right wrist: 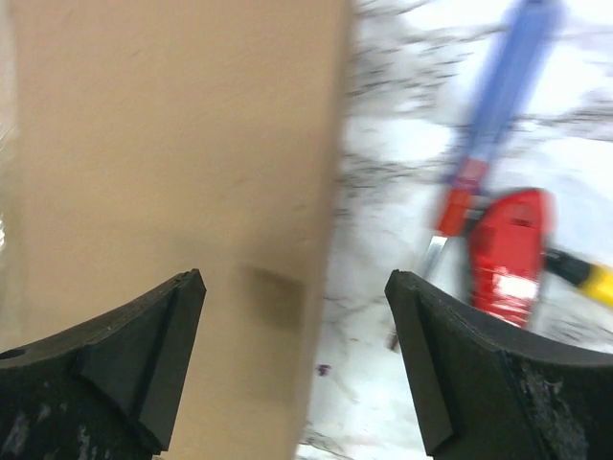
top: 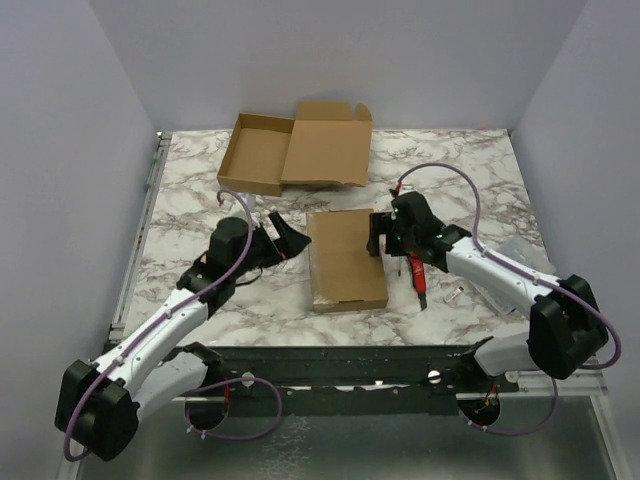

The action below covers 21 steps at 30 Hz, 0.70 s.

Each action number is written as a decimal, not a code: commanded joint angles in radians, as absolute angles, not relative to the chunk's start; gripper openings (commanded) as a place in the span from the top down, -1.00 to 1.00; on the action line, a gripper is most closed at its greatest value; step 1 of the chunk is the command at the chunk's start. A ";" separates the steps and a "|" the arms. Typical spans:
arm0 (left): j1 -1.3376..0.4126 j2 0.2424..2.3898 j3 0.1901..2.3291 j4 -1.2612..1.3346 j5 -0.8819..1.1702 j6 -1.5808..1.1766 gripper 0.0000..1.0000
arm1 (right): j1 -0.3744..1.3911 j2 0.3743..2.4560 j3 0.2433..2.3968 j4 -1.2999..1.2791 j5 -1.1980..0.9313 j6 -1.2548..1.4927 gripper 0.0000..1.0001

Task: Unpack the express box
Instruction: Move the express box to the center of the board.

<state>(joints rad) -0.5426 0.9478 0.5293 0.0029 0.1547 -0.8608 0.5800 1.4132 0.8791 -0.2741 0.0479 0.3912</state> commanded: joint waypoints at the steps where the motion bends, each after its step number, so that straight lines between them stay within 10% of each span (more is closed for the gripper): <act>1: -0.423 0.917 0.708 -0.244 0.047 -0.683 -0.96 | 0.528 1.312 0.953 -0.475 0.400 0.458 -0.79; 21: -0.366 1.265 1.069 -0.094 0.373 -0.325 -0.98 | 0.482 1.534 0.899 -0.532 0.333 0.486 -0.33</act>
<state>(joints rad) -0.3683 1.2690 1.1252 -0.1524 0.2520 -0.4240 0.4778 1.4765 0.9035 -0.5617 0.3691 0.5034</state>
